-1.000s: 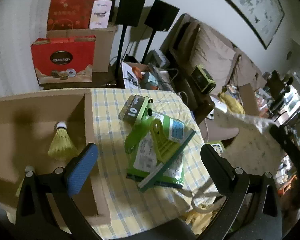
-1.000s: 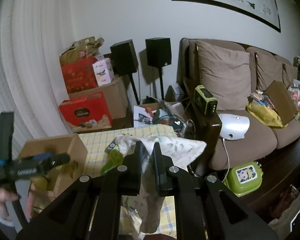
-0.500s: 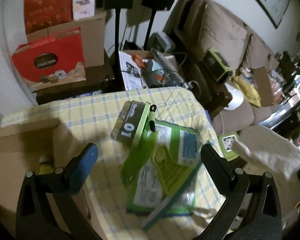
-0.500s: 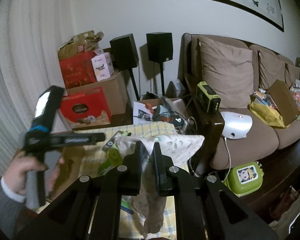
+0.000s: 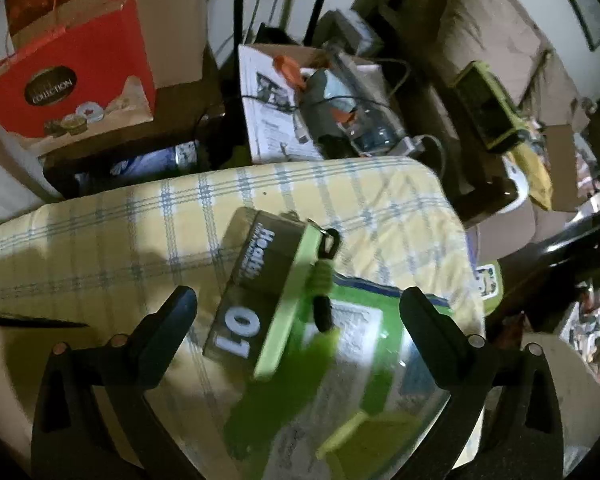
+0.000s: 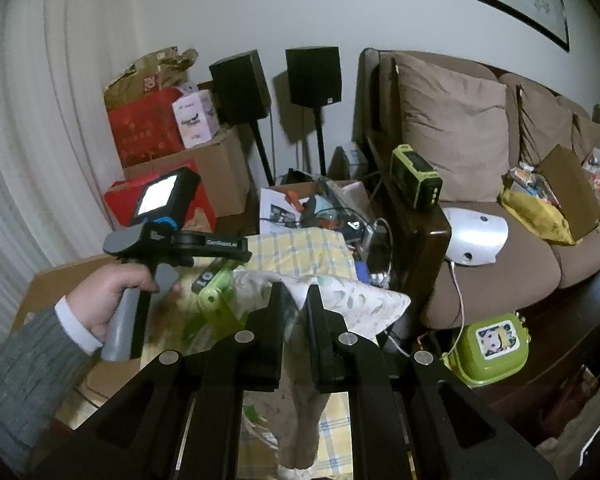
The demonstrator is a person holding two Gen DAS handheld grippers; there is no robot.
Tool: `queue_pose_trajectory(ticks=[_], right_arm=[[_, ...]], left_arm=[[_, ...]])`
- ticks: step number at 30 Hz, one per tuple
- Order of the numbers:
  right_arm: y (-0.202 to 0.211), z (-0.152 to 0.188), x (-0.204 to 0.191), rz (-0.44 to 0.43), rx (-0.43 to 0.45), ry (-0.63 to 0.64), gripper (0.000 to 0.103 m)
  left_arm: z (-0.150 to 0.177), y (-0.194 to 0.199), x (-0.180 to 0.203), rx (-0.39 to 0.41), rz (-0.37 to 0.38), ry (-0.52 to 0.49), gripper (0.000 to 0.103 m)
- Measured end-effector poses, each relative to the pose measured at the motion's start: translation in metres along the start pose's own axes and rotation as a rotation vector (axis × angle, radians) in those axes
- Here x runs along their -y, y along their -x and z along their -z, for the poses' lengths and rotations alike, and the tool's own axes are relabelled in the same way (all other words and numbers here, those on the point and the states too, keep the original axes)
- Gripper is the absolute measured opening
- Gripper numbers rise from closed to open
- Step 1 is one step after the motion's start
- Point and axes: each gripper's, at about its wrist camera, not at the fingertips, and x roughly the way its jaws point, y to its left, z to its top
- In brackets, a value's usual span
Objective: Organize objects
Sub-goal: 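Grasp the green Health package with the left gripper while the right gripper holds the bag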
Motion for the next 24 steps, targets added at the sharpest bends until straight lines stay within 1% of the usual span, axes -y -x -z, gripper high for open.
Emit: queue_pose_trajectory(ticks=[3, 6, 8, 9, 10, 11, 15, 21, 22, 24], right_arm=[[-0.007, 0.001, 0.001, -0.008, -0.01, -0.002, 0.009], [-0.014, 0.002, 0.002, -0.016, -0.021, -0.009, 0.009], [-0.017, 0.003, 0.004, -0.019, -0.028, -0.013, 0.009], [-0.018, 0.004, 0.004, -0.02, -0.031, -0.015, 0.009], [-0.019, 0.004, 0.005, -0.021, -0.033, -0.017, 0.009], [-0.02, 0.004, 0.005, -0.021, -0.034, -0.018, 0.009], [-0.02, 0.004, 0.007, -0.02, -0.034, -0.022, 0.009], [-0.017, 0.004, 0.006, -0.019, -0.028, -0.015, 0.009], [-0.016, 0.003, 0.006, -0.018, -0.025, -0.013, 0.009], [-0.013, 0.001, 0.005, -0.017, -0.018, -0.009, 0.009]], left_arm=[[-0.005, -0.013, -0.005, -0.022, -0.028, 0.015, 0.098], [-0.008, -0.022, -0.005, -0.034, -0.053, 0.01, 0.096], [-0.007, -0.028, -0.005, -0.048, -0.057, 0.006, 0.088], [-0.007, -0.031, -0.005, -0.058, -0.062, 0.004, 0.079], [-0.007, -0.034, -0.005, -0.069, -0.072, 0.006, 0.076], [-0.007, -0.033, -0.004, -0.052, -0.083, -0.003, 0.074], [-0.004, -0.032, 0.001, -0.021, -0.099, -0.024, 0.06], [0.002, -0.021, 0.007, 0.025, -0.119, -0.03, 0.058], [0.003, -0.017, 0.009, 0.035, -0.119, -0.031, 0.058], [0.005, -0.007, 0.009, 0.048, -0.094, -0.027, 0.057]])
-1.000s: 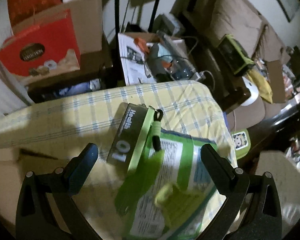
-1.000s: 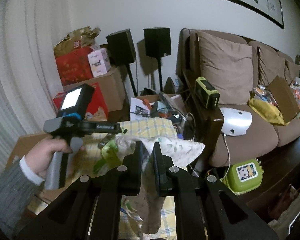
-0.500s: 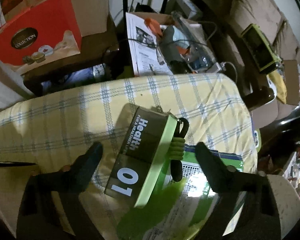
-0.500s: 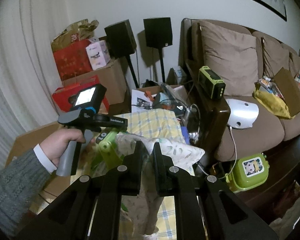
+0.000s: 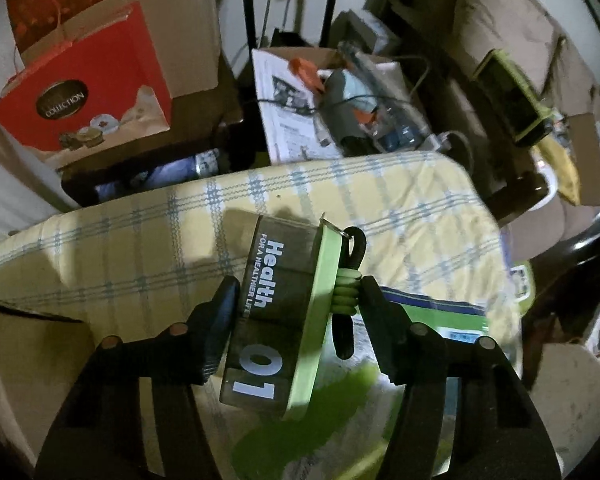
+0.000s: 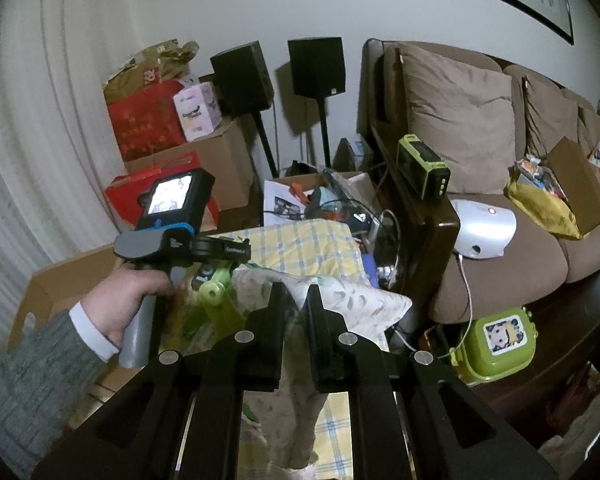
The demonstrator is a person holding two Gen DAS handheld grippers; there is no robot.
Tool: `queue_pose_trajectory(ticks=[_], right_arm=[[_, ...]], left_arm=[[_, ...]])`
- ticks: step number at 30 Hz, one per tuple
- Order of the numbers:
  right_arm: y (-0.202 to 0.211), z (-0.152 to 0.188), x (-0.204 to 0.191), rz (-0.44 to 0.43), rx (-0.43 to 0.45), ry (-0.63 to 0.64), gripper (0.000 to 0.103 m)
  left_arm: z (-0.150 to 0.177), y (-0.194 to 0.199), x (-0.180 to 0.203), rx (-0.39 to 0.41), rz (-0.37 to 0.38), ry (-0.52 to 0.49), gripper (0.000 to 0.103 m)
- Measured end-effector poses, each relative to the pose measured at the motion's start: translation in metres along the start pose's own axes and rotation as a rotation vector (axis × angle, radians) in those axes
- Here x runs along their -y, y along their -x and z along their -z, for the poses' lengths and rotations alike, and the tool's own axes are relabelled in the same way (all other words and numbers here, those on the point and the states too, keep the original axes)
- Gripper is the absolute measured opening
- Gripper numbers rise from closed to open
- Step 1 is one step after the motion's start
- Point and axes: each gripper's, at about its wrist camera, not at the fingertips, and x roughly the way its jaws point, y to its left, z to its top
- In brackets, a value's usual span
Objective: Organize objects
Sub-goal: 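Grasp the green Health package with the left gripper while the right gripper holds the bag, then carry the green package over the cardboard box with the left gripper while the right gripper holds the bag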
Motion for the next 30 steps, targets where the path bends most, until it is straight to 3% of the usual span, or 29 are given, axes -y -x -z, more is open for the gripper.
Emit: queue_pose_trajectory(ticks=[7, 17, 26, 30], right_arm=[[0.019, -0.013, -0.011, -0.006, 0.051, 0.014, 0.009], [0.051, -0.03, -0.04, -0.042, 0.103, 0.054, 0.009], [0.071, -0.046, -0.082, -0.087, 0.128, 0.112, 0.009], [0.079, -0.051, -0.105, -0.115, 0.138, 0.135, 0.009]], left_arm=[[0.014, 0.054, -0.004, 0.08, 0.115, 0.034, 0.056], [0.047, 0.139, -0.017, 0.205, 0.203, 0.031, 0.055], [0.08, 0.201, -0.053, 0.265, 0.221, 0.028, 0.055], [0.097, 0.23, -0.074, 0.305, 0.185, 0.017, 0.055]])
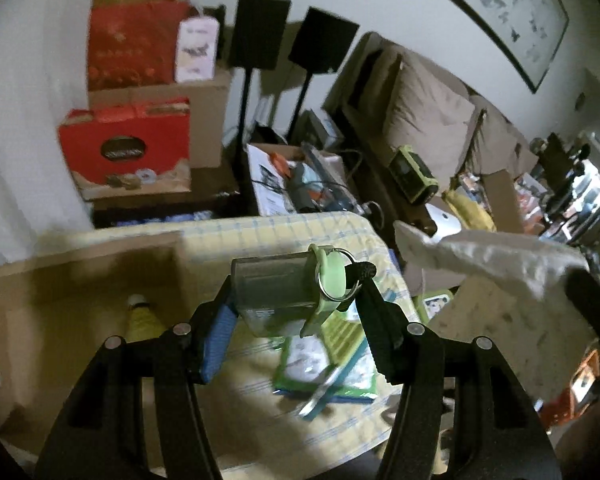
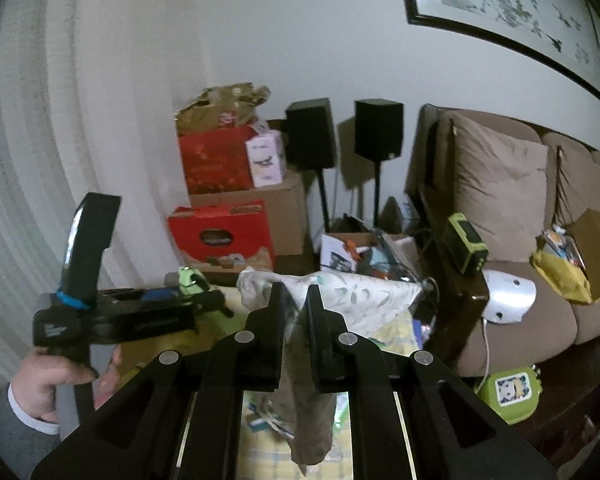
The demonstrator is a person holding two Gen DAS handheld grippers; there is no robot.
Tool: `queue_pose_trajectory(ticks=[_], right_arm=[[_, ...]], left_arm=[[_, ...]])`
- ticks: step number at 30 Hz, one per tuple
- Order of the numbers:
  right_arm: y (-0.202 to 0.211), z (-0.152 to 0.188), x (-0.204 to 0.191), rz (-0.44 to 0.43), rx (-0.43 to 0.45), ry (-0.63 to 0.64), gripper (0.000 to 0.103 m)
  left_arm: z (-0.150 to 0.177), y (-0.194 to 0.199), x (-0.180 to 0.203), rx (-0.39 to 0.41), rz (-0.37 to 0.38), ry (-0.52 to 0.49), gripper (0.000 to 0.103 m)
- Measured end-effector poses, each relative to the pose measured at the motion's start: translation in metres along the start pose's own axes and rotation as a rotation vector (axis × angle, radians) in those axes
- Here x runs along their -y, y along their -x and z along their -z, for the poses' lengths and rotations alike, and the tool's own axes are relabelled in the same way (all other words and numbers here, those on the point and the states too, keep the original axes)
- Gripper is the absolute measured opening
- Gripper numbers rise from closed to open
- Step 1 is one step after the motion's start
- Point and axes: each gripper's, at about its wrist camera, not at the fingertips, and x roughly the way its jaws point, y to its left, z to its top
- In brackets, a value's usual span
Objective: Organize objects
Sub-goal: 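Carry the green package over the cardboard box with the left gripper while the right gripper holds the bag, then lower the white cloth bag into the box and open the right gripper while the left holds the package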
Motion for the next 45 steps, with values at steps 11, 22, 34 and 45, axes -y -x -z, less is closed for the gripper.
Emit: queue_pose_trajectory(ticks=[11, 22, 34, 45], right_arm=[[-0.001, -0.027, -0.085, -0.116, 0.033, 0.087, 0.009], [-0.054, -0.02, -0.168, -0.224, -0.027, 0.177, 0.009], [-0.136, 0.022, -0.205, -0.315, -0.163, 0.21, 0.009], [-0.225, 0.097, -0.18, -0.287, -0.464, 0.204, 0.013]], left_arm=[[0.02, 0.071, -0.084, 0.047, -0.086, 0.083, 0.055], [0.047, 0.08, -0.158, 0.007, -0.176, 0.159, 0.055], [0.067, 0.046, -0.205, -0.088, -0.206, 0.209, 0.055], [0.069, -0.004, -0.216, -0.176, -0.189, 0.236, 0.055]])
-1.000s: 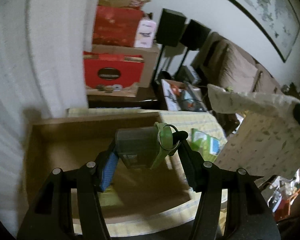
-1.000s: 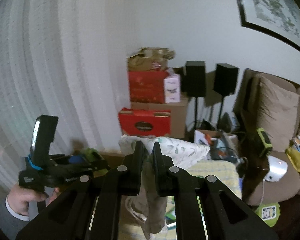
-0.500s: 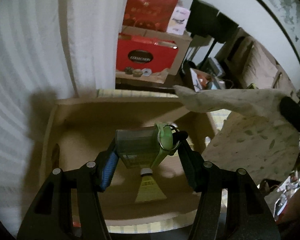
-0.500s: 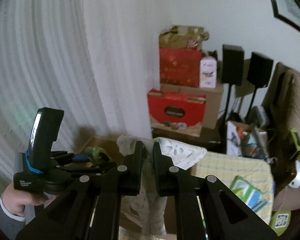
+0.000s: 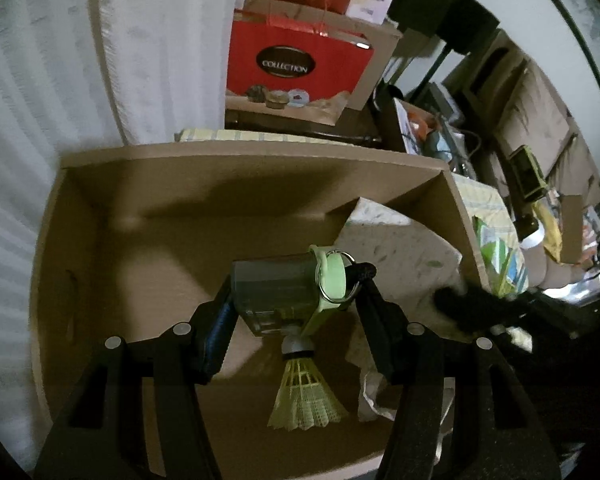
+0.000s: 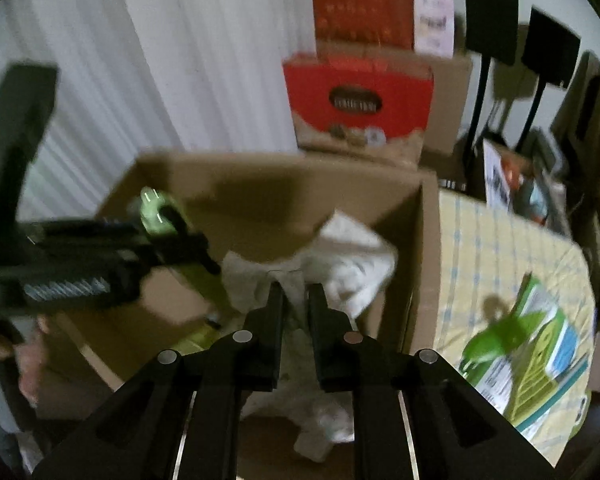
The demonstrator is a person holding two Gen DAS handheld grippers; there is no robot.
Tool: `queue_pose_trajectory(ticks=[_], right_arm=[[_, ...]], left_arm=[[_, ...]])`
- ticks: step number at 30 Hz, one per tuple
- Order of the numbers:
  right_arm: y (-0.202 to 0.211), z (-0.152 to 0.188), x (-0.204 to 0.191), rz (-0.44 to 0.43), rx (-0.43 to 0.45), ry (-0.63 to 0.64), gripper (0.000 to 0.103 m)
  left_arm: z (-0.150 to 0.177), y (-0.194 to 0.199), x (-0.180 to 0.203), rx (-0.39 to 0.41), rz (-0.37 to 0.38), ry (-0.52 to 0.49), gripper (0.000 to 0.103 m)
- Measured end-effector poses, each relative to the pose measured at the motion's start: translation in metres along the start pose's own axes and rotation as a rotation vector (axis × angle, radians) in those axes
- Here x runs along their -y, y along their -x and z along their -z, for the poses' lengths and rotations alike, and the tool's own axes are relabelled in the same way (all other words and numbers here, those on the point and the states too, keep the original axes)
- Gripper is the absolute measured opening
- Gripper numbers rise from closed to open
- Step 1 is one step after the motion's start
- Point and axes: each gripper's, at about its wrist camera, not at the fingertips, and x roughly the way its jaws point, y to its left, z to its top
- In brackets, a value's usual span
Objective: Organize objects
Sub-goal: 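Lower the white cloth bag into the box and open the right gripper while the left holds the package, then lower the green Health package into the box and open the left gripper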
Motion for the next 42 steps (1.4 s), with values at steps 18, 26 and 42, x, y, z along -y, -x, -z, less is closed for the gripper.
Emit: queue_pose_trajectory(ticks=[18, 26, 42], right_arm=[[-0.015, 0.042, -0.027, -0.011, -0.076, 0.169, 0.062], [0.05, 0.044, -0.017, 0.008, 0.038, 0.159, 0.068], [0.113, 0.063, 0.037, 0.054, 0.13, 0.004, 0.069]], left_arm=[[-0.02, 0.023, 0.011, 0.029, 0.053, -0.018, 0.055], [-0.024, 0.046, 0.03, 0.054, 0.129, -0.026, 0.055], [-0.024, 0.051, 0.086, 0.017, 0.233, -0.079, 0.055]])
